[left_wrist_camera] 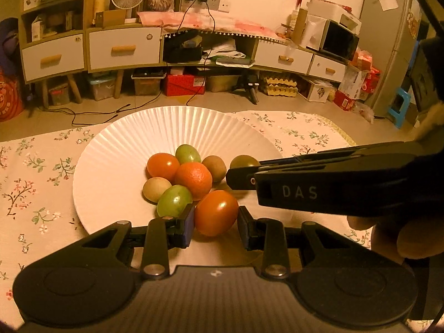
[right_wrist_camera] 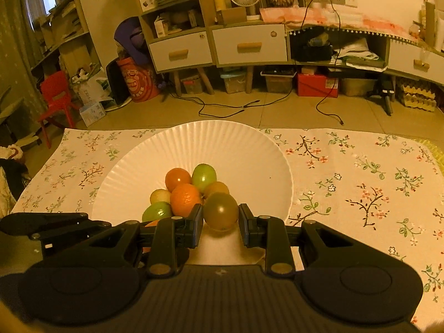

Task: Organize fruits
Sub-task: 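Carry the orange tomato with the left tool while the right tool carries the olive tomato to the plate, then open the left tool over the plate while the right tool releases the olive tomato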

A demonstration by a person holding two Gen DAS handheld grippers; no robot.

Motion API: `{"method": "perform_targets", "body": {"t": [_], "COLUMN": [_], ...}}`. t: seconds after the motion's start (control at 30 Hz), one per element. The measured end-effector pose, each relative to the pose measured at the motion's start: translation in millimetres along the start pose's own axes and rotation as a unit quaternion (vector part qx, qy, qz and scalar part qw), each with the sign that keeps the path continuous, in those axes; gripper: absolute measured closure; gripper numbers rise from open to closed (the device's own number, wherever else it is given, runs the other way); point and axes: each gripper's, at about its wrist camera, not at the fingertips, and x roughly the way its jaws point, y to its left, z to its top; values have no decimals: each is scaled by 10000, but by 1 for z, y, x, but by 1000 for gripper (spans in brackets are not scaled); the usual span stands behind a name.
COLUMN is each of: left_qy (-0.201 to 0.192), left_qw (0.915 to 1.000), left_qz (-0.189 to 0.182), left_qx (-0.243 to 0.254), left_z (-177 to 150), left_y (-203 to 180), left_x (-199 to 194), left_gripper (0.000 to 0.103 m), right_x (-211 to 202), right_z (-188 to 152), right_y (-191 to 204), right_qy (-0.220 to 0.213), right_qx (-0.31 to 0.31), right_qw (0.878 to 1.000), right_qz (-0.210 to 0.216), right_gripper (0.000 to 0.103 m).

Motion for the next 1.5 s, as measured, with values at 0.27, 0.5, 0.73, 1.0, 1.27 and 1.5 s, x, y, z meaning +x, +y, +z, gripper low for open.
{"method": "perform_targets", "body": {"t": [0.27, 0.5, 0.73, 1.0, 1.27, 1.5], "left_qy": [-21, -19, 5, -57, -121, -152], "left_qw": [10000, 10000, 10000, 9999, 9997, 9996], "left_qz": [2, 7, 18, 30, 30, 25], "left_qx": [-67, -63, -15, 106, 204, 222], "left_z": [2, 2, 4, 3, 1, -4], "left_y": [-2, -2, -3, -4, -5, 0], "left_x": [3, 3, 3, -3, -17, -33], "left_gripper": [66, 66, 64, 45, 31, 20], "right_x": [4, 4, 3, -3, -14, -28], "right_z": [0, 0, 0, 3, 3, 1], "right_y": [-1, -1, -1, 2, 8, 12], "right_qy": [57, 67, 71, -48, -87, -195], "right_qx": [13, 7, 3, 95, 45, 56], "right_qw": [10000, 10000, 10000, 9999, 9999, 9998], "right_qz": [14, 17, 34, 67, 44, -44], "right_gripper": [78, 78, 75, 69, 58, 45]}}
